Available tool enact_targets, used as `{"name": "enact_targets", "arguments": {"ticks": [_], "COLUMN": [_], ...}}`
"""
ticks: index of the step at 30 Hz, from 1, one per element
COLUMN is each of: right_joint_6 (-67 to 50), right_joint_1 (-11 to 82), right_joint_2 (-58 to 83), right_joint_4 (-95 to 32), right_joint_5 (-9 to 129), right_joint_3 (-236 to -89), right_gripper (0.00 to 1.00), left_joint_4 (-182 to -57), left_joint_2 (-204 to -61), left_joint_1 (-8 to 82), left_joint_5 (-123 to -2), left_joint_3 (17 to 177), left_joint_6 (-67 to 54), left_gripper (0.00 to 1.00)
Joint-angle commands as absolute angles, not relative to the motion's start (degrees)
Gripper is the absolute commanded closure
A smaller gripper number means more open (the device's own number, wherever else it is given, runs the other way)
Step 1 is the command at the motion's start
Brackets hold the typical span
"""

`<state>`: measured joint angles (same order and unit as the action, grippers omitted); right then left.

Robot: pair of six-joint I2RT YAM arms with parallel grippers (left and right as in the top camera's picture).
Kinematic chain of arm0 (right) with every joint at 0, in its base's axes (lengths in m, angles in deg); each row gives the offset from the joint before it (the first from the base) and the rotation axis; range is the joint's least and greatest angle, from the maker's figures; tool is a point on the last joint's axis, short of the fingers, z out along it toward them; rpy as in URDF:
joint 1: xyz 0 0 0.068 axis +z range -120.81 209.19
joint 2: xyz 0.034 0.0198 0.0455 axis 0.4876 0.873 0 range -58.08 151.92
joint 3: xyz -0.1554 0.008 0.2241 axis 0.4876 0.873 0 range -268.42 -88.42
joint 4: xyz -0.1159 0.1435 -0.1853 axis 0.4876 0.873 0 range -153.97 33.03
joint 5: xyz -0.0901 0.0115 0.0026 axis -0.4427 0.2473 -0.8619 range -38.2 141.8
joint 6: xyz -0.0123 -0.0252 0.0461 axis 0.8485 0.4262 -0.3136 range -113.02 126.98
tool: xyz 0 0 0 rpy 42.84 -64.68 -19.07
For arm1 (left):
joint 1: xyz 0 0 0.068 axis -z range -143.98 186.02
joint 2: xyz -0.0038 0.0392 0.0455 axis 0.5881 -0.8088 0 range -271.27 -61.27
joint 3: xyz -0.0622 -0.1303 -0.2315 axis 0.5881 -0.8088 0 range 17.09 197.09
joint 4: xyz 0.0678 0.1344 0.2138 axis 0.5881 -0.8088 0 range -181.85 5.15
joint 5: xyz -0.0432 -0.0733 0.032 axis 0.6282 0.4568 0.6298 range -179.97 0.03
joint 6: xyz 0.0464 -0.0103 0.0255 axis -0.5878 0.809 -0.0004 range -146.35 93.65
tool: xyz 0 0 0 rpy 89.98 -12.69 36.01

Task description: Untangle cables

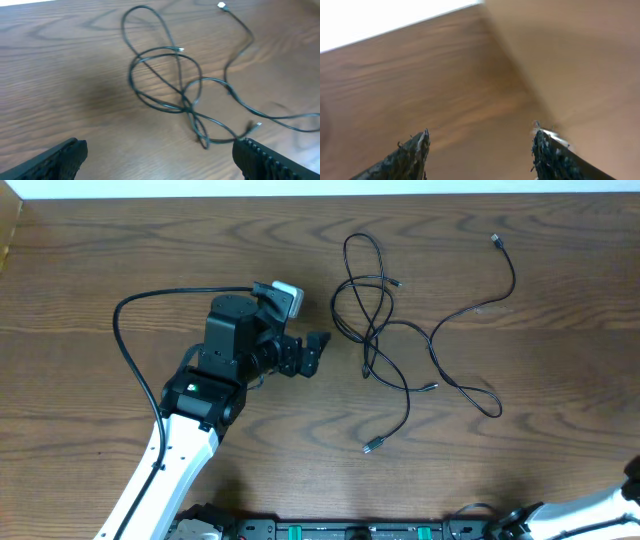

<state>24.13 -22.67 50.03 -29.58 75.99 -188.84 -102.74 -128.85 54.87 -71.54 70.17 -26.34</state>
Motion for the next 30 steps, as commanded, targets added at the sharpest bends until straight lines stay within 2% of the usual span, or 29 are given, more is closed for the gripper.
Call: {"name": "enact_targets", "arguments": {"ticks": [1, 7, 13, 15, 17, 22, 25, 30], "right_joint_6": [23.8, 23.8, 29.7, 33.2, 36.0, 38.3, 35.4, 20.2], "right_joint_1": [-16.2, -5.2, 6.5, 10.4, 14.2, 22.1, 26.1, 32.3], "right_joint_2": [50.0, 50.1, 50.1, 50.1, 50.1, 50.4, 50.8, 50.9], "right_joint_4": [-25.0, -16.5, -9.4, -7.3, -6.0, -7.0, -7.8, -12.5], "right_joint_5": [84.9, 84.9, 84.9, 84.8, 84.7, 84.7, 84.8, 84.8], "right_joint_3": [-189.2, -189.2, -189.2, -188.8, -188.3, -185.5, -184.2, -180.0], "right_gripper": [0.37, 0.34, 0.26, 0.2, 0.16, 0.14, 0.16, 0.17], "left_joint_4": [-103.1, -105.0, -106.3, -106.7, -107.2, -108.2, -108.7, -109.1], "left_joint_2": [-129.0, -129.0, -129.0, -129.0, -129.0, -129.0, -129.1, -129.2], "left_joint_1": [54.7, 54.7, 54.7, 54.7, 54.7, 54.7, 54.7, 54.6], "left_joint_5": [-77.6, -85.5, -88.4, -89.1, -91.0, -94.6, -95.7, -95.6], "left_joint_3": [71.6, 71.6, 71.6, 71.6, 71.6, 71.6, 71.6, 71.6], "left_joint_6": [-26.4, -26.4, -26.5, -26.4, -26.4, -26.4, -26.0, -26.0], "left_gripper": [0.02, 0.02, 0.02, 0.02, 0.02, 0.02, 0.02, 0.02]}}
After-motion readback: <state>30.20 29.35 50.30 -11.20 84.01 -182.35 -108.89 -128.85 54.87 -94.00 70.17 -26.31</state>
